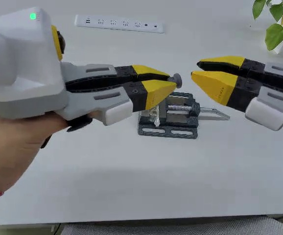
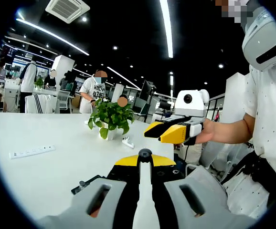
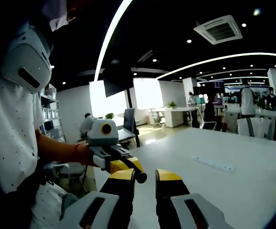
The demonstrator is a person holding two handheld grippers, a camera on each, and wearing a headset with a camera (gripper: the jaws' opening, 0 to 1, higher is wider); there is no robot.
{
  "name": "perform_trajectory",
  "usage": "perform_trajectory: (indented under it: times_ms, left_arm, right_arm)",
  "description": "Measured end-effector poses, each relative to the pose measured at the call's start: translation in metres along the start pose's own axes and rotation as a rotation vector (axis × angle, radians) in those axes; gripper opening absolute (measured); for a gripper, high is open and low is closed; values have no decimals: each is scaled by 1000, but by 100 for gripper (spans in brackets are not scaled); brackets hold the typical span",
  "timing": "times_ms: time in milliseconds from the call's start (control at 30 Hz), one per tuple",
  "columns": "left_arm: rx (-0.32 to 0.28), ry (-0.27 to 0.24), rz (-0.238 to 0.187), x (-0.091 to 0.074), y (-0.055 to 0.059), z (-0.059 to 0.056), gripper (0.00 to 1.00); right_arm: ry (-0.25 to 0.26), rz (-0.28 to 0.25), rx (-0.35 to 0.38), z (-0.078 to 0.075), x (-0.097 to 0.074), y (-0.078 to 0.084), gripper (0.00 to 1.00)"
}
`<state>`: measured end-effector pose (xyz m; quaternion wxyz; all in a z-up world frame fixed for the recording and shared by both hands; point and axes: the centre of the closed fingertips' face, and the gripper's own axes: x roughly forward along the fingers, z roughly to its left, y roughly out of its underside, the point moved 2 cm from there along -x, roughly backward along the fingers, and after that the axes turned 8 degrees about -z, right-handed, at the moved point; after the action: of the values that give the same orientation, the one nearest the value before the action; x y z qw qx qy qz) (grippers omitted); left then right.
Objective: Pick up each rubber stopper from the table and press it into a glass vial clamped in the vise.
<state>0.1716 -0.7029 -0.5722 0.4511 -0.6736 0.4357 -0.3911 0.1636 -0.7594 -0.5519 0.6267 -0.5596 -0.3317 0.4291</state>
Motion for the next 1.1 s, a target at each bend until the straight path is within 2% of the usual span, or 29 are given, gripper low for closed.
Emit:
perform_trajectory:
  times_ms: [33,100,200,333,567,833,1100]
  left_arm:
    - [-4,11,1,-1,-1,-1,4]
    - [-35,66,6,-3,-2,-9,4]
    - [-76,118,2,-5,-6,-17,4]
    - [-112,152,-27,-8,-14,-21,3]
    - [-172,212,-72,-7,-25,-35,3]
    - [-184,239,-58,-9,-24,-42,3]
    - [-194,264,-50,-11,-23,-43,3]
  right_arm:
    - [-22,7,2,4,0,-1,12]
    - [-84,23,13,13,-1,-2,13]
    - [-129,54,0,17,-2,0,14]
    - [-199,68,4,26,-2,0,12]
    - [-238,59,1,32,3,-3,13]
    - [-282,37,23,40,5,-9,11]
    - [-304,40,29,43,3,-11,9]
